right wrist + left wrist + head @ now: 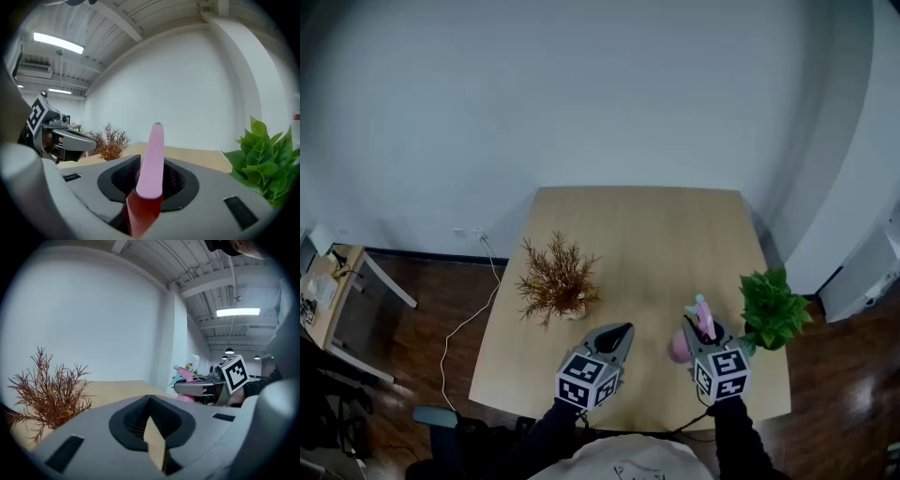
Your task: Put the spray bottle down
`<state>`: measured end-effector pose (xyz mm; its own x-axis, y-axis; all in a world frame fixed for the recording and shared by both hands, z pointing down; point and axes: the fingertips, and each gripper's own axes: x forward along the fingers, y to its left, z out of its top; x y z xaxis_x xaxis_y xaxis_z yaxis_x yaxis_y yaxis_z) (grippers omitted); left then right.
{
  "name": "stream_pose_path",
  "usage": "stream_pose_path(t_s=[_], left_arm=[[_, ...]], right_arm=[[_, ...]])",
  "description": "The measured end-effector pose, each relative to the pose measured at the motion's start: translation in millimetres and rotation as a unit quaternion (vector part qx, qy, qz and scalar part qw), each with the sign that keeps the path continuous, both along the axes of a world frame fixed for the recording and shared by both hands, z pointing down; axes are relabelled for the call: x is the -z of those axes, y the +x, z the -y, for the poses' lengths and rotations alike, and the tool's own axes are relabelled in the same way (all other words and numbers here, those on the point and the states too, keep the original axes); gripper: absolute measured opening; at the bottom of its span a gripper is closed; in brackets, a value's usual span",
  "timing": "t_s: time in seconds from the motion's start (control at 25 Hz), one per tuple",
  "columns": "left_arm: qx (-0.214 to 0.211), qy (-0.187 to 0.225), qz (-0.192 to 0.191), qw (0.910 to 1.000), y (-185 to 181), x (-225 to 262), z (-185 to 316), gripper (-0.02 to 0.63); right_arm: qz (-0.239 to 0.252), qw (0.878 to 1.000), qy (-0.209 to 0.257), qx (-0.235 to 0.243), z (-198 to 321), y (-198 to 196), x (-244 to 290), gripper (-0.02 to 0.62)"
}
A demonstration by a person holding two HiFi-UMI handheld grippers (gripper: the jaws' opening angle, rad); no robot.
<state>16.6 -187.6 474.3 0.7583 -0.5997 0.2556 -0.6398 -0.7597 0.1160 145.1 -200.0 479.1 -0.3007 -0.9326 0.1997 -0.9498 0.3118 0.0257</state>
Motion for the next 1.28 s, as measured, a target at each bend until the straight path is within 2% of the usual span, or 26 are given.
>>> stream_pose_path(t_s=[0.48,0.64,0.84,1.28], left_arm=[[-0.003,-0.014,0.006,0.9999,5.5,-12.5,-5.9,0.003],[0.002,-0.019,0.008,0.9998,2.1,-15.5,-6.6,0.003],[0.010,-0.025,0.013,0.9995,-5.9,-20.2,-8.3,0.003],[0.029,-0.032,0.019,0.9989,-26.2,-24.2,-4.2,0.003]], right_arm=[[-0.066,0.998,0.015,-0.012,88.9,-12.8,-31.8,0.095],[-0.061,0.998,0.025,-0.022,111.3,-14.6,-42.3,0.095],[-0.073,0.997,0.022,-0.029,125.2,-15.5,-70.9,0.096],[-0.072,0.997,0.017,-0.029,128.8,-30.5,-81.5,0.097]])
